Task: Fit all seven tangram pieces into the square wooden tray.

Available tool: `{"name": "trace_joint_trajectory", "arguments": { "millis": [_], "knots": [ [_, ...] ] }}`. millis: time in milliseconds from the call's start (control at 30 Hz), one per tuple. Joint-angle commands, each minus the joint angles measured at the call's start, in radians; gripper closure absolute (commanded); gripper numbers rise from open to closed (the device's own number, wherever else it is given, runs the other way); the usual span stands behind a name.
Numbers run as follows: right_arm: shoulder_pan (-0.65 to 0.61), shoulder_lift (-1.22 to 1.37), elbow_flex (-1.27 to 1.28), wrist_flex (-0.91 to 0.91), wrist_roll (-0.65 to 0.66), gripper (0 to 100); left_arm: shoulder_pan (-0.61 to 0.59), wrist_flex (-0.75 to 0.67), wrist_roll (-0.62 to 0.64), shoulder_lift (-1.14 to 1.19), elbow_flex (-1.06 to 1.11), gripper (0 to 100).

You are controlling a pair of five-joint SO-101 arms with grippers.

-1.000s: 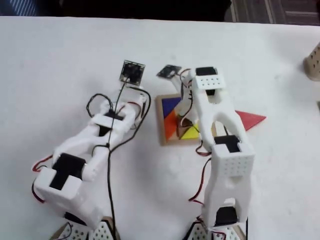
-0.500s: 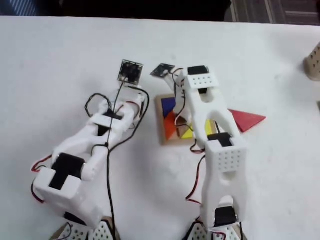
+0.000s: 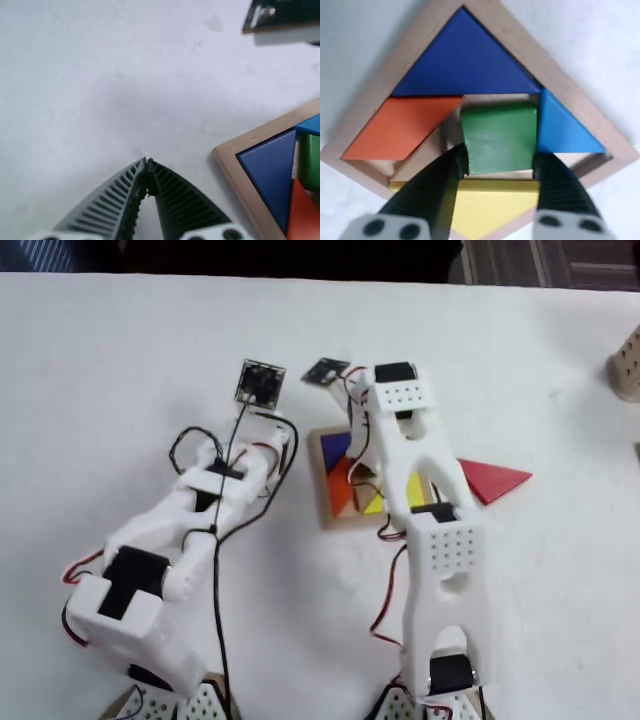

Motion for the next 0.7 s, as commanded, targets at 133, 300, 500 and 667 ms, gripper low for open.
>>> {"name": "trace_joint_trajectory", "arguments": {
  "millis": [133,300,500,667],
  "knots": [
    [-0.001,0.077,-0.232,0.137,-0.069,97.8,-0.012,-0.02,-0.005,-0.008,-0.054,98],
    [0.021,0.042,-0.394,0.225,-0.114,98.1,-0.012,-0.021,-0.005,-0.008,-0.054,98],
    [0.113,-0.14,-0.361,0.223,-0.143,98.1,-0.024,-0.026,-0.005,-0.008,-0.055,98],
    [0.26,-0.306,-0.187,0.223,-0.14,98.1,-0.025,-0.026,-0.003,-0.008,-0.055,98]
  ]
}}
